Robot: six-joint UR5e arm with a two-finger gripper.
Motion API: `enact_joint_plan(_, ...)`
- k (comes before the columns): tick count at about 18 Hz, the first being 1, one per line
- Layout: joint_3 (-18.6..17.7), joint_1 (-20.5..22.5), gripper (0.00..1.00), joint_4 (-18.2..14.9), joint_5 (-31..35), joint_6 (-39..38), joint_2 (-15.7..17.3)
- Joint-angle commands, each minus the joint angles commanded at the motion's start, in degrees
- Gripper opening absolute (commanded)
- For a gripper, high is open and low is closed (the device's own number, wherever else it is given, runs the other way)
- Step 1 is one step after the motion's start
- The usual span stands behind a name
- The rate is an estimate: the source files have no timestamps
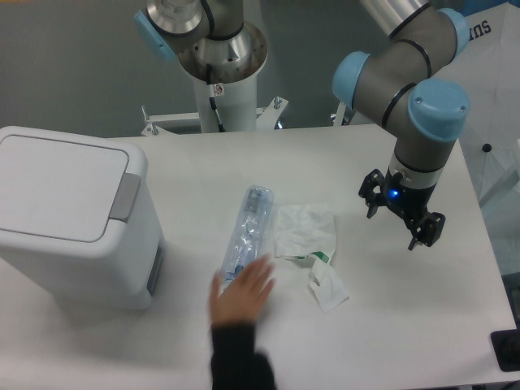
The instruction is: Open the trash can
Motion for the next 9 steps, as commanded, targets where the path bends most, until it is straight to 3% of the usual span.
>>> enact_joint_plan(9, -0.2, -0.3, 1.0, 0.0, 0.2, -0.4, 0.1)
